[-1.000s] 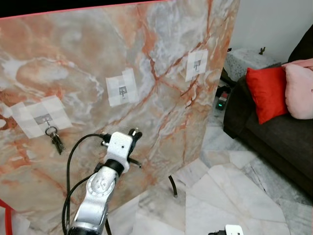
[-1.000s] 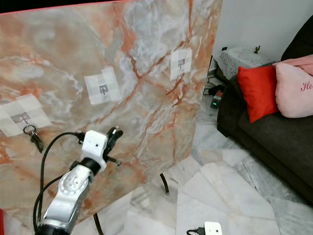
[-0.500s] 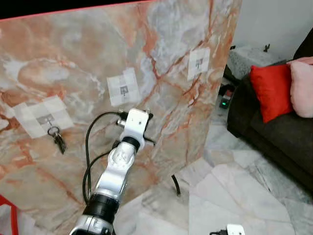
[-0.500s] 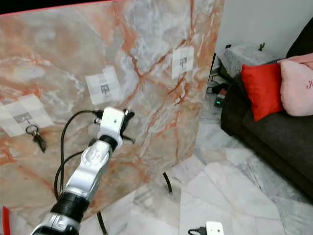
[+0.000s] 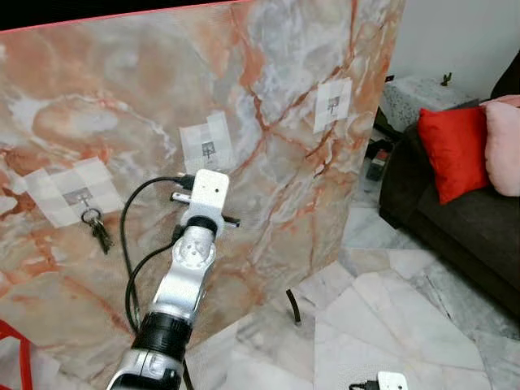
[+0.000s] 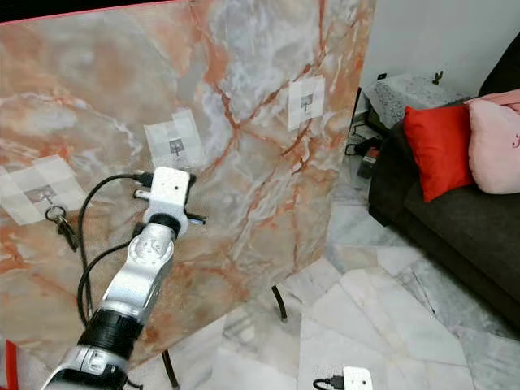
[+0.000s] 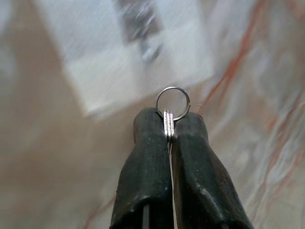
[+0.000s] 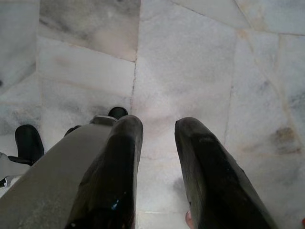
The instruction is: Hang keys on a hook
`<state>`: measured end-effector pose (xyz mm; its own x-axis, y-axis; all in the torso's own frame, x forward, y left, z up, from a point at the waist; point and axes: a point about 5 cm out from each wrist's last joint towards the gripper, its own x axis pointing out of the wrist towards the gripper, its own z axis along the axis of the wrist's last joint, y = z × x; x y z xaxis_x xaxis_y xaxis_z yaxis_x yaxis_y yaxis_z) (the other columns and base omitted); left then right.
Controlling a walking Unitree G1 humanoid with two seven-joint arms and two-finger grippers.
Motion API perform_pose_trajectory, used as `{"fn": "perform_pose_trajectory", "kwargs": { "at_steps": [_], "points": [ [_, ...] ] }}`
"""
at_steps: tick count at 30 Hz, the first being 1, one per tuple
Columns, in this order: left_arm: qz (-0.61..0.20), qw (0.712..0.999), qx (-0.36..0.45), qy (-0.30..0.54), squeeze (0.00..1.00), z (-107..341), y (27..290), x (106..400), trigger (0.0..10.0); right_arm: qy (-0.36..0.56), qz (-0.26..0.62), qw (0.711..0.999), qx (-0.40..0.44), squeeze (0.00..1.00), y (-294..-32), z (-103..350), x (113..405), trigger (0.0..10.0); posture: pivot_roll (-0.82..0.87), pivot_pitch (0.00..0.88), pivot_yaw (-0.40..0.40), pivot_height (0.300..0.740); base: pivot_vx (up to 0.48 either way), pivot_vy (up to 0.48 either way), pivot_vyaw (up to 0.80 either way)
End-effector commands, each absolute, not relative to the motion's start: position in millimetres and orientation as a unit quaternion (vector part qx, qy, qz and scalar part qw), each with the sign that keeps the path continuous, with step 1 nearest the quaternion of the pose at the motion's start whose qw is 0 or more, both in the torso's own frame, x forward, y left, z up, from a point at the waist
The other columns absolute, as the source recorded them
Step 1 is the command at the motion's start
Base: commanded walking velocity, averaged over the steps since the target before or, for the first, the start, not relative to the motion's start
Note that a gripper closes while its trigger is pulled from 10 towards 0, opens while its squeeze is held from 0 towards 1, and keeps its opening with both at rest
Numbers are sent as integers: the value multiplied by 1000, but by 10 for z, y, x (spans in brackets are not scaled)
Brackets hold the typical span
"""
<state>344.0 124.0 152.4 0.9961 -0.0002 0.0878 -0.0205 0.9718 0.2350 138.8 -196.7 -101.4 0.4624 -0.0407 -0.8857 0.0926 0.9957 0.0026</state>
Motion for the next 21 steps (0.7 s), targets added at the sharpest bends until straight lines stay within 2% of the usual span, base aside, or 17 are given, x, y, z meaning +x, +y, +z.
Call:
{"fn": "perform_pose_trajectory", "kwargs": {
  "at_steps": [1,21],
  "points": [
    [25,992,114,-56,0,1606,1283,3435,10000,513,-40,857,25,0,-1971,-1006,1407,10000,4,0,-44,722,0,0,0],
    [-1,993,94,-69,0,1814,1083,3479,10000,514,-39,856,24,0,-1958,-1011,1399,10000,-11,0,-33,722,0,0,0]
  ]
}}
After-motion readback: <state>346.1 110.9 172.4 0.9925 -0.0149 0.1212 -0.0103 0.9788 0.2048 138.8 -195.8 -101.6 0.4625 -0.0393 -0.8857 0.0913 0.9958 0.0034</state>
